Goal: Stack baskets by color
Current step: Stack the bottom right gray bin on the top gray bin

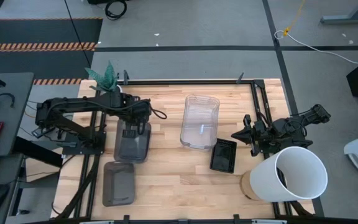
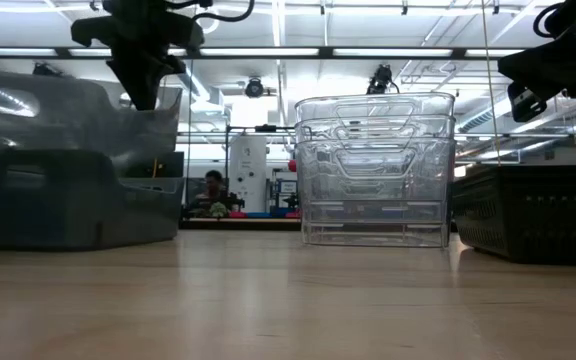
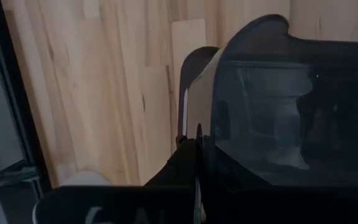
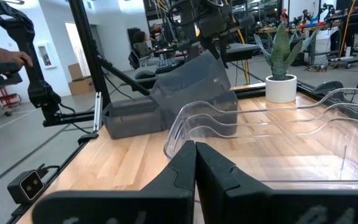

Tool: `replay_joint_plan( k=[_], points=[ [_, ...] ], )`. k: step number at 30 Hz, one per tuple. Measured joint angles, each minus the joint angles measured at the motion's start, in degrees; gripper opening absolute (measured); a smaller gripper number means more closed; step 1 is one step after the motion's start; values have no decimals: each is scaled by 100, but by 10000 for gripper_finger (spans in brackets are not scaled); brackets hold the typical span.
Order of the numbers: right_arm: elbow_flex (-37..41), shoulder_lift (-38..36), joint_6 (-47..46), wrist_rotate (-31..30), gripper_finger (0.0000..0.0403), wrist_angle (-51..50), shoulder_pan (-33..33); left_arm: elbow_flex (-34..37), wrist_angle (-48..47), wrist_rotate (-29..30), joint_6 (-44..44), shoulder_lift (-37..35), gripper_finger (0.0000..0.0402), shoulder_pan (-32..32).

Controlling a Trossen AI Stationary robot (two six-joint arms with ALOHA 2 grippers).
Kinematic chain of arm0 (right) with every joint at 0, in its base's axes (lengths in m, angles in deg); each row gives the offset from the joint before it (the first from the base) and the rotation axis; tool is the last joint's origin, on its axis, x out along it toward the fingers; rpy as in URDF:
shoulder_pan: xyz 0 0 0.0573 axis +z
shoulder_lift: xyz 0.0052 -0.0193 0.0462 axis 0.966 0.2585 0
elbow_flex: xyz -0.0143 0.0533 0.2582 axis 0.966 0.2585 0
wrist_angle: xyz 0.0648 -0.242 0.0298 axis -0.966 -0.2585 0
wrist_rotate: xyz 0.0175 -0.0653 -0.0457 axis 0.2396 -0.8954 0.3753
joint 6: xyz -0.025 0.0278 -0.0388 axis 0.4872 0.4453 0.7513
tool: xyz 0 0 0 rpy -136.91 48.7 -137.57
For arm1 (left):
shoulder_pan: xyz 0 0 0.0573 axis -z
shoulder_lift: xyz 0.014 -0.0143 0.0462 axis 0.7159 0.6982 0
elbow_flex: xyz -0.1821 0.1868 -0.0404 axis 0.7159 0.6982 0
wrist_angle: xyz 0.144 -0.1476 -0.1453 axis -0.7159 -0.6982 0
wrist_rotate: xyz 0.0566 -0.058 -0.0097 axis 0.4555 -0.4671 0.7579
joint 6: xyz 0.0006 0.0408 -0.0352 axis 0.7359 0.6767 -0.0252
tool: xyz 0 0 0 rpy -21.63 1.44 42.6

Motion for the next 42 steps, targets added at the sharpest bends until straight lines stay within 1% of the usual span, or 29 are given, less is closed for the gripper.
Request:
replay_joint_plan(
  k=[12,17,25,31,39,42],
  points=[
    [0,1,0,0,16,0,0,77,347,-434,9,0,6,0],
    [0,1,0,0,16,0,0,78,342,-466,0,50,6,0],
    [0,-1,-1,0,16,11,1,98,416,-702,57,157,6,-36],
    [0,0,0,0,16,24,1,506,709,-802,56,152,6,-132],
    [0,1,-1,0,16,43,2,1148,1417,-856,188,151,6,-149],
    [0,1,-1,0,16,43,1,1335,1488,-854,179,151,7,-149]
  ],
)
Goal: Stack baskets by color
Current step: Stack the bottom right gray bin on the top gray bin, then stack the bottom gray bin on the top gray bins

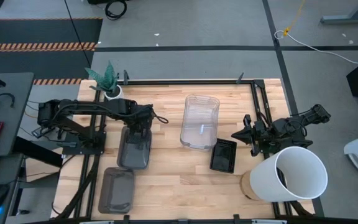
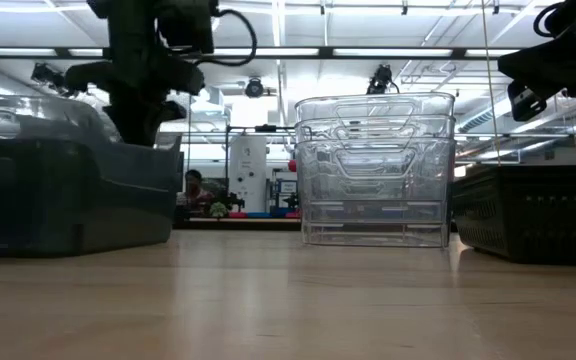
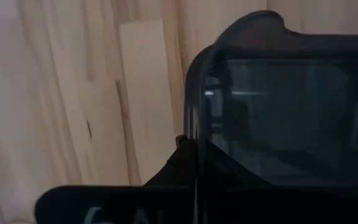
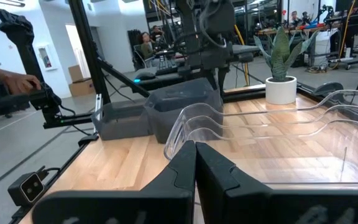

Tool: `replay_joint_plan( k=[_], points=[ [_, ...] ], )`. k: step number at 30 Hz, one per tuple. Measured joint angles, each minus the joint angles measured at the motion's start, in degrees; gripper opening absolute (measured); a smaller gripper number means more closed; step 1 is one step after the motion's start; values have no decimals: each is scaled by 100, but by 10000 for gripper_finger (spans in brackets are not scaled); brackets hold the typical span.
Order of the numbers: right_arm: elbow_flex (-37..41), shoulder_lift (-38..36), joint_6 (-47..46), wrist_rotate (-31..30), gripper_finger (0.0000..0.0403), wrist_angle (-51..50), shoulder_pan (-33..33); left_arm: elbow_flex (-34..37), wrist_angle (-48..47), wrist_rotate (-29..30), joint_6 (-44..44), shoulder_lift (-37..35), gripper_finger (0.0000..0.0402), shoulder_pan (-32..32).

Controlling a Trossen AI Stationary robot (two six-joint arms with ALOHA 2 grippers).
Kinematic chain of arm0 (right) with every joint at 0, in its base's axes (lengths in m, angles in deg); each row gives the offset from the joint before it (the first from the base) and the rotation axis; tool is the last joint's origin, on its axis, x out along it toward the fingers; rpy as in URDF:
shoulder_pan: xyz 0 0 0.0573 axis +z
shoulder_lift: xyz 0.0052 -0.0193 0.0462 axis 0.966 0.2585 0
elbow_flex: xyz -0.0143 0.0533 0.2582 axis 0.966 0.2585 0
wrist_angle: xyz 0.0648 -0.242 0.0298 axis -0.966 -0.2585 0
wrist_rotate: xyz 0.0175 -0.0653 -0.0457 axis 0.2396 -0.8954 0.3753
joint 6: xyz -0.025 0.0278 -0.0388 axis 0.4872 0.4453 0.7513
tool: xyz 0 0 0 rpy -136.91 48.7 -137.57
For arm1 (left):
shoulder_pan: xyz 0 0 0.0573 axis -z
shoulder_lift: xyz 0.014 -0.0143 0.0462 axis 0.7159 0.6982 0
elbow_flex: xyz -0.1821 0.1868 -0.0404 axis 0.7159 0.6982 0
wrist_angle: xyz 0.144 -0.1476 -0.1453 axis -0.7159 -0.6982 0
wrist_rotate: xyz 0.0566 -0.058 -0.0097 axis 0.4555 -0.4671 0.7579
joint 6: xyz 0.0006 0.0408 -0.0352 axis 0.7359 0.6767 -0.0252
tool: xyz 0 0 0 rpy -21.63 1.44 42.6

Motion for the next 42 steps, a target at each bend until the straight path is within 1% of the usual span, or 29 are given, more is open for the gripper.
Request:
replay_joint_plan(
  k=[7,11,13,18,21,25,28,31,34,38,42],
  points=[
    [0,-1,0,0,16,0,1,251,145,41,-124,0,26,0],
    [0,0,0,0,16,1,1,251,319,489,-334,0,40,4],
    [0,-1,0,0,16,-1,-1,251,362,584,-384,0,51,0],
    [0,-2,0,0,16,0,0,251,441,628,-434,0,92,4],
    [0,-2,0,0,16,-1,1,251,459,865,-608,0,125,0],
    [0,0,0,0,16,-1,-1,251,457,933,-642,0,169,0],
    [0,0,2,0,16,-1,-1,216,391,929,-760,0,187,4],
    [0,0,1,0,16,-1,0,-96,-2,914,-1046,0,191,7],
    [0,0,0,0,16,-1,1,-556,-546,831,-1470,-2,182,26],
    [0,-2,0,0,16,-1,-1,-1088,-1109,305,-2450,-7,168,101],
    [0,0,1,0,16,-2,1,-1261,-1548,-166,-3362,-7,153,340]
  ],
)
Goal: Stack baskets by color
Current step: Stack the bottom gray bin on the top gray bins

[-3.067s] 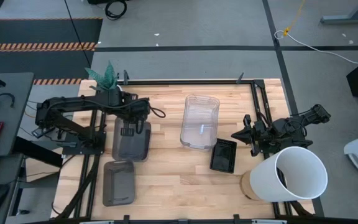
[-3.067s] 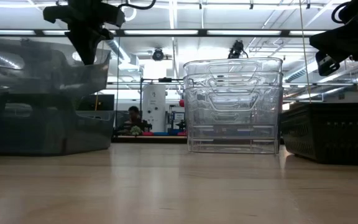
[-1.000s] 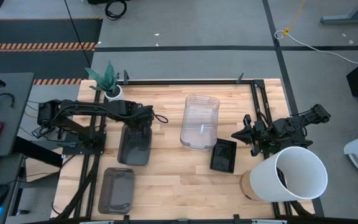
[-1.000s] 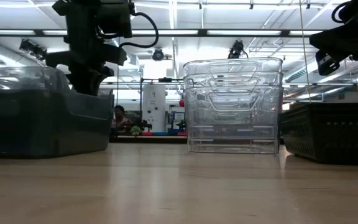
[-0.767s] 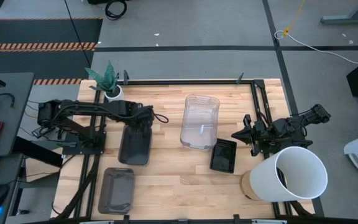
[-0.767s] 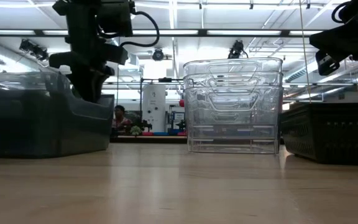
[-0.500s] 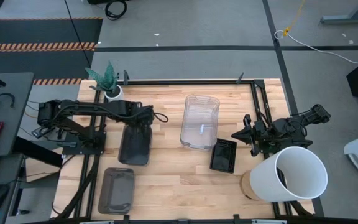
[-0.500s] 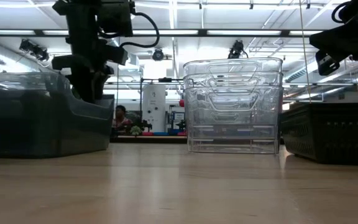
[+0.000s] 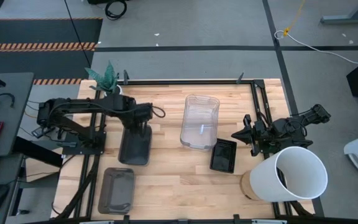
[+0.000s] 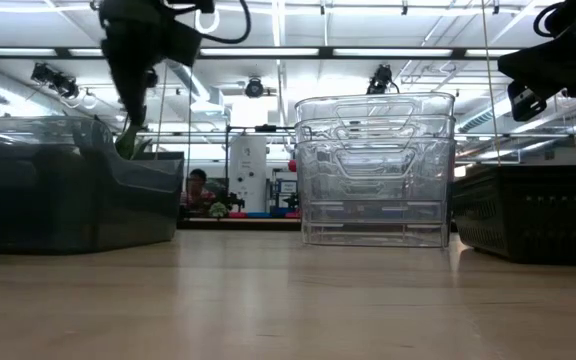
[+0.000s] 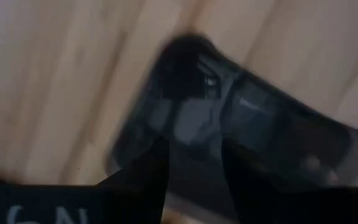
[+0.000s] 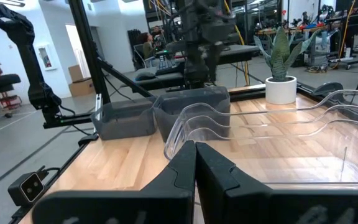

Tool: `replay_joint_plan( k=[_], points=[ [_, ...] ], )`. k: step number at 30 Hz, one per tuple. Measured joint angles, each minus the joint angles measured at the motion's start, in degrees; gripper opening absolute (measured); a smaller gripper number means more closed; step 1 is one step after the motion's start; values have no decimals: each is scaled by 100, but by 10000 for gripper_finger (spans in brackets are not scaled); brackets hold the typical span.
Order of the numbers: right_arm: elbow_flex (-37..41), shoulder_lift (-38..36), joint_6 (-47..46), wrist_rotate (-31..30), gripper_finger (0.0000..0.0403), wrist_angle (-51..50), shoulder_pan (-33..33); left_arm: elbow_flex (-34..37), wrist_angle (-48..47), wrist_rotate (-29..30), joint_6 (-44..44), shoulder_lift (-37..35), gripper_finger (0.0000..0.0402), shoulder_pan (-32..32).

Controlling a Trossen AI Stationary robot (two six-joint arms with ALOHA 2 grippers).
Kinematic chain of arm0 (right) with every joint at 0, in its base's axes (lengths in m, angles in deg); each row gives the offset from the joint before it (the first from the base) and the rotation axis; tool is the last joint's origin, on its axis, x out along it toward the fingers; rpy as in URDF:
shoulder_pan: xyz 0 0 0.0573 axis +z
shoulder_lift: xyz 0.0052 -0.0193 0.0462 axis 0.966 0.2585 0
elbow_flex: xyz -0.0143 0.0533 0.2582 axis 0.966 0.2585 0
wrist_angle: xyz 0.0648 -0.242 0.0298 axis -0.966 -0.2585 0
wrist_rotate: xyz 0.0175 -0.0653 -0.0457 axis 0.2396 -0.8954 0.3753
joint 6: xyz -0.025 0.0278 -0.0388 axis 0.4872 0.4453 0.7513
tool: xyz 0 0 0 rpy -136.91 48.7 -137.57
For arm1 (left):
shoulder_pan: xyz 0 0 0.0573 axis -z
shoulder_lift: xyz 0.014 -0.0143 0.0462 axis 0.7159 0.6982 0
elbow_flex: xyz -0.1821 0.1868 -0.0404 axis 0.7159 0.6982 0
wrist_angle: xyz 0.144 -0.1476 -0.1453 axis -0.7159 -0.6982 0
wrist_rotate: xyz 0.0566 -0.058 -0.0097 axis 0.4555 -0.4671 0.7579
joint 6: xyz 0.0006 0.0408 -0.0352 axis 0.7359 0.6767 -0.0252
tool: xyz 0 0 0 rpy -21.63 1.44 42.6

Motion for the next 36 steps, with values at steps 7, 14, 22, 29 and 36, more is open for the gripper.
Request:
replay_joint_plan(
  k=[7,14,22,29,36],
  points=[
    [0,0,0,0,16,1,0,-16,-853,-231,-1052,0,128,870],
    [0,-1,0,0,16,1,-1,-16,-1082,-231,-1774,0,114,1909],
    [0,-2,-1,0,16,-1,-2,-16,-1136,-229,-3135,0,114,3097],
    [0,0,0,0,16,1,-1,-16,-1128,-213,-4155,2,108,3957],
    [0,0,-1,0,16,1,0,-16,-1001,7,-4825,4,91,4684]
  ],
)
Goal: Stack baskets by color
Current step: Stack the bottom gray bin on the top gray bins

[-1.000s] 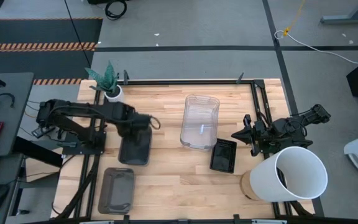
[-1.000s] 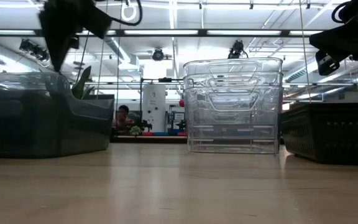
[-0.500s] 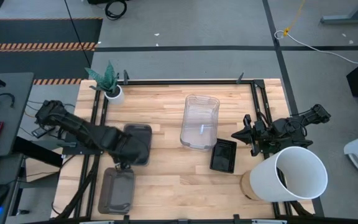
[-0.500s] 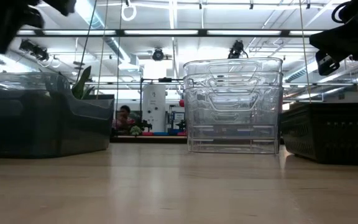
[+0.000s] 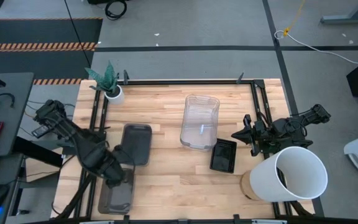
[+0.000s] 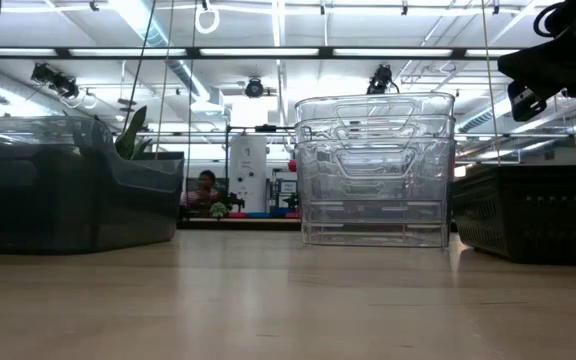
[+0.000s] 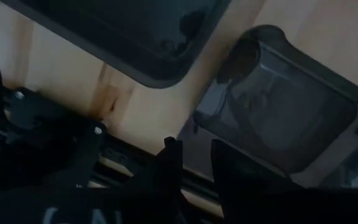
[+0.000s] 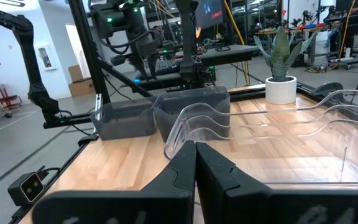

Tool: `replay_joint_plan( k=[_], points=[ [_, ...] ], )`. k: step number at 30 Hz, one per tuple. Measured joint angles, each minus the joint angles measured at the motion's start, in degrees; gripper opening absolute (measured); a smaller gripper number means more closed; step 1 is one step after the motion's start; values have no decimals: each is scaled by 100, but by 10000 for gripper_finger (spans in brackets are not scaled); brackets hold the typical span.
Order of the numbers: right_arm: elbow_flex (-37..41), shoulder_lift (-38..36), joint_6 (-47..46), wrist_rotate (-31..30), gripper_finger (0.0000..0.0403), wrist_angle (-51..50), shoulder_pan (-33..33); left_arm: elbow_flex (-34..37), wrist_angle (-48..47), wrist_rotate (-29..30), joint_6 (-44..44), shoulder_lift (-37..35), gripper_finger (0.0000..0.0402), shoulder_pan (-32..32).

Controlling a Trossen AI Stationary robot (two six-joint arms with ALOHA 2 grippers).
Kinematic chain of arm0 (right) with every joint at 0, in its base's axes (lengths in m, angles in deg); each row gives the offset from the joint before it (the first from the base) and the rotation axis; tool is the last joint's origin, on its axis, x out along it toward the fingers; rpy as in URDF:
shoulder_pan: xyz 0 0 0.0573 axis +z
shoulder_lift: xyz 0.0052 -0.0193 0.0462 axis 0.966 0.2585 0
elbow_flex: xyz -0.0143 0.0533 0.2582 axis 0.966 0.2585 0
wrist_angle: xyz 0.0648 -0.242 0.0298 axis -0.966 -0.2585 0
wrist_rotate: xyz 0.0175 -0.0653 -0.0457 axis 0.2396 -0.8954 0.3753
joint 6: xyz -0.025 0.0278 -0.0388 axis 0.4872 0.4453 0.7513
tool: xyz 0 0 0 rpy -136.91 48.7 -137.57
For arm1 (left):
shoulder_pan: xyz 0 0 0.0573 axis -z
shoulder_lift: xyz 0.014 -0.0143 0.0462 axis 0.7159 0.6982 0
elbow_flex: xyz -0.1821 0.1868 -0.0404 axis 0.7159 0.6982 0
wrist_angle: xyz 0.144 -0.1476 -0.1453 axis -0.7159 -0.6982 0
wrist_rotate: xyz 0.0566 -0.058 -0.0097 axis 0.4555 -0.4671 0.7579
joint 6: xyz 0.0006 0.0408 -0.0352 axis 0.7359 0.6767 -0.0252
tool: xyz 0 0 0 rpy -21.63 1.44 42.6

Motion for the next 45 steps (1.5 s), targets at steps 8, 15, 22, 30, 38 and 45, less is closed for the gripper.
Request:
replay_joint_plan(
  k=[8,15,22,30,38,45],
  points=[
    [0,0,0,0,16,0,-2,0,20,381,-599,218,97,454],
    [0,-2,0,0,16,0,0,2,-40,381,-518,805,120,466],
    [0,-1,0,0,16,-1,-1,2,49,314,-399,1014,131,464],
    [0,-1,0,0,16,0,-1,14,55,398,-538,1012,99,464],
    [0,-1,0,-1,16,0,-1,702,647,397,-329,979,94,413],
    [0,0,1,0,16,0,-1,924,1012,234,-253,968,100,376]
  ],
)
